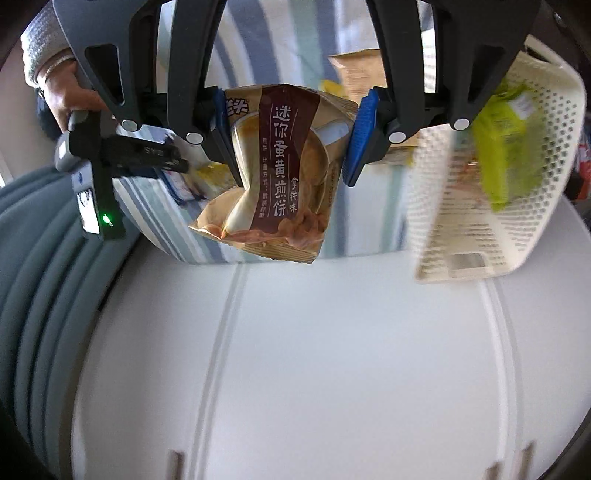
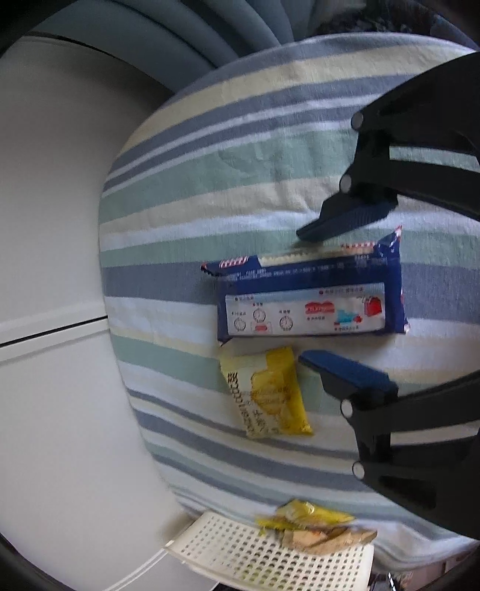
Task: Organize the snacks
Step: 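Carry the brown waffle pack with the left tool into the basket and release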
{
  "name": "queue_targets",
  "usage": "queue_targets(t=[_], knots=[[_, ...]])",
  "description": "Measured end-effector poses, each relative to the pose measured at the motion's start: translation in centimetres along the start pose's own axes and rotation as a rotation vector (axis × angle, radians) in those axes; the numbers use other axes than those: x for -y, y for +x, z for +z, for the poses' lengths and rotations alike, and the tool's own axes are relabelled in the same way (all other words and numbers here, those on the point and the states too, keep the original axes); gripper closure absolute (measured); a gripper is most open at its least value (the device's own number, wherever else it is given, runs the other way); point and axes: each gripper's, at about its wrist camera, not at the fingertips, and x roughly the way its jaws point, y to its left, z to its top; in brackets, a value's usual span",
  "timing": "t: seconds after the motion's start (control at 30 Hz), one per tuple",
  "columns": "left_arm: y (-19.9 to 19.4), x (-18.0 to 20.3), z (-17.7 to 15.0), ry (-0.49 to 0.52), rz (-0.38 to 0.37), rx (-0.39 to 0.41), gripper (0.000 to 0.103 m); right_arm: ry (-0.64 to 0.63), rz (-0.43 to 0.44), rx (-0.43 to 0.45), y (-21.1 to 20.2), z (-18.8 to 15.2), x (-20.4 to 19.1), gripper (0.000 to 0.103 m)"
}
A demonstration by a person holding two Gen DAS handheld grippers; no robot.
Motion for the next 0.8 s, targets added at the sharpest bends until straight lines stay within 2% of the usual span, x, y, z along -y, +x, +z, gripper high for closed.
queue_targets(t=[0.23,0.57,0.6,0.7,0.73,0.8], knots=[[-2.4,-4.8,0.0,-0.095,0.090,0.050,0.049,0.019,0.018,0.010,-0.3,-0.2,0.5,0.057],[-3.1,-12.1,-0.1,-0.219,0.245,0.058,0.049,0.038,0.055,0.018,-0.7,-0.3,2.3,0.058],[-3.1,-12.5,-0.2,-0.231,0.261,0.056,0.046,0.034,0.054,0.018,-0.7,-0.3,2.3,0.058],[-3.5,-13.9,-0.6,-0.286,0.358,0.078,0.003,0.032,0.055,0.018,-0.9,-0.4,2.5,0.058],[-4.0,-14.3,-1.0,-0.304,0.381,0.109,0.003,0.033,0.055,0.018,-0.9,-0.4,2.3,0.058],[-4.5,-14.9,-1.7,-0.350,0.379,0.139,0.003,0.037,0.062,0.019,-0.9,-0.4,2.5,0.058]])
